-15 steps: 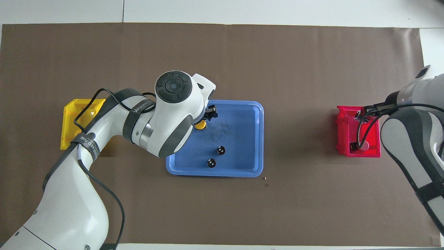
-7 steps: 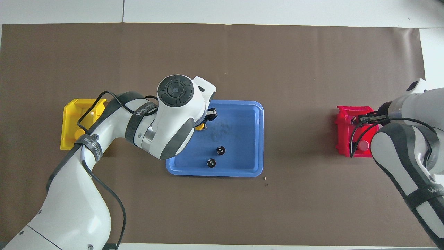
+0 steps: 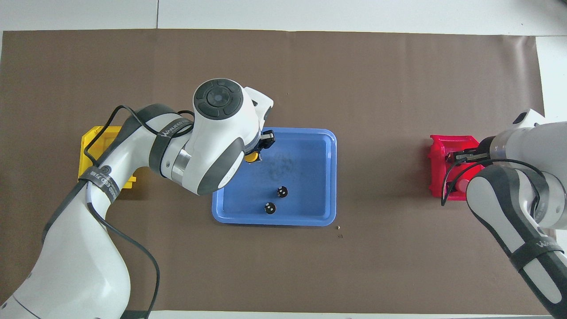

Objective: Sort red and yellow buttons by color
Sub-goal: 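Carry the yellow button to the yellow bin and open the left gripper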

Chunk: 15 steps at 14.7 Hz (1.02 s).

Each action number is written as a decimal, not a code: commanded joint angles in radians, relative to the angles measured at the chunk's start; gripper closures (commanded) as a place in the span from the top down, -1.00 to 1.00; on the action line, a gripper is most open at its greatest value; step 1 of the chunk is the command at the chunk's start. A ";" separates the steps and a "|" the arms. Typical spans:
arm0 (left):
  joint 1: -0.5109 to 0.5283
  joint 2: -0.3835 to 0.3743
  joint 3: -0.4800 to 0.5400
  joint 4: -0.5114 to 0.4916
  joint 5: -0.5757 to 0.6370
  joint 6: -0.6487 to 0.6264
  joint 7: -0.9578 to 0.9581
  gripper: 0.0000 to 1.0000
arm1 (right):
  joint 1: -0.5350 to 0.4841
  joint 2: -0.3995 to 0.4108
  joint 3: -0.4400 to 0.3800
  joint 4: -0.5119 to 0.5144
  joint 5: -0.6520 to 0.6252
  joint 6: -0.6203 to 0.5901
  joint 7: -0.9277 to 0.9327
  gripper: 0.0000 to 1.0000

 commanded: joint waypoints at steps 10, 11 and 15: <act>0.489 -0.093 0.009 0.045 0.079 -0.242 0.849 -0.97 | -0.001 -0.022 0.011 0.151 0.015 -0.229 -0.026 0.99; 0.492 -0.099 0.011 0.031 0.081 -0.229 0.866 -0.97 | -0.001 -0.031 0.013 0.210 0.015 -0.311 -0.025 0.99; 0.530 -0.148 0.014 -0.105 0.081 -0.092 0.929 -0.97 | -0.001 -0.070 0.027 0.398 0.014 -0.574 0.009 0.99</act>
